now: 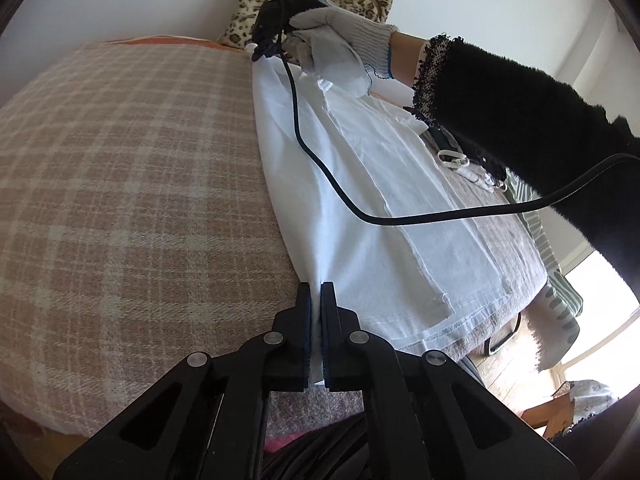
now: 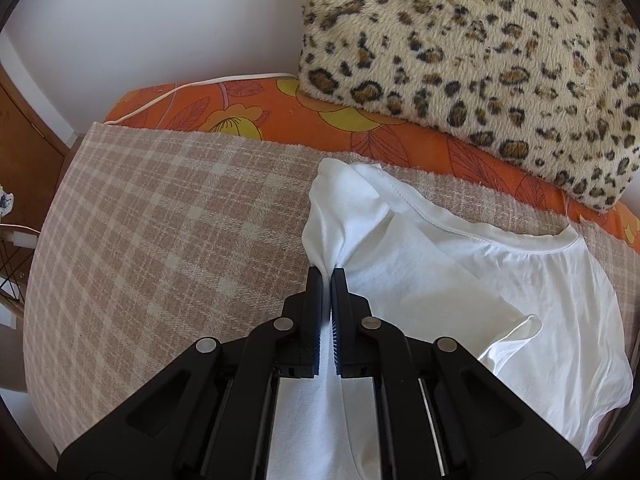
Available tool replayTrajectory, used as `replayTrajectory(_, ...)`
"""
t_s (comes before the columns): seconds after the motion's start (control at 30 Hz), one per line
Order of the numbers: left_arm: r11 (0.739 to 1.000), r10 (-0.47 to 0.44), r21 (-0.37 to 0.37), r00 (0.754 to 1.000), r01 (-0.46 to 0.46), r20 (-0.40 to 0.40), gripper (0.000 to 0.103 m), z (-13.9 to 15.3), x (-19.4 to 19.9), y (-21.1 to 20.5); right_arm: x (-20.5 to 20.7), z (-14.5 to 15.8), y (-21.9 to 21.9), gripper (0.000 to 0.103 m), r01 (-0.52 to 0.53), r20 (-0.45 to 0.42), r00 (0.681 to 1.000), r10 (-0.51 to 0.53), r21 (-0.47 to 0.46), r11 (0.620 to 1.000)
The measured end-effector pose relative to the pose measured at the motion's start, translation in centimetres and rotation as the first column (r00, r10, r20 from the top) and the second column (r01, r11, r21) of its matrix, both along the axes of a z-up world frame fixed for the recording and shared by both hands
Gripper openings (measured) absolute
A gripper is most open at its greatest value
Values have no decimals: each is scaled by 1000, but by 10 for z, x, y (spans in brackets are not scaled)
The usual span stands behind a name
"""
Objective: Fold small clothes
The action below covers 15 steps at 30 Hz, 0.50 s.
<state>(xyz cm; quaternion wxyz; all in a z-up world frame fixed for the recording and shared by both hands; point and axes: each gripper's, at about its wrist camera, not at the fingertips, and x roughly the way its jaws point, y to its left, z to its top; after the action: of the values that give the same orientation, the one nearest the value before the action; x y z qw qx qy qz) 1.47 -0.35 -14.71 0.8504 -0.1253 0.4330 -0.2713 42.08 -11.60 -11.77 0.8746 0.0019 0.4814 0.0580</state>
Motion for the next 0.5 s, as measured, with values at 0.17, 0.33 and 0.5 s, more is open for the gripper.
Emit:
replayTrajectory(0.17, 990, 87, -105, 995, -91, -38, 1, -4, -4, 27, 3, 4, -4, 5, 36, 4, 999, -36, 76, 996)
replayTrajectory(0.33, 982, 145, -115, 988, -149, -43, 1, -6, -9, 34, 4, -5, 1, 5, 35, 4, 999, -35, 31, 999)
replayTrajectory(0.5, 990, 98, -99, 995, -99, -11, 24, 9, -2, 21, 4, -1, 2, 17, 11, -21, 1000, -10, 24, 1000)
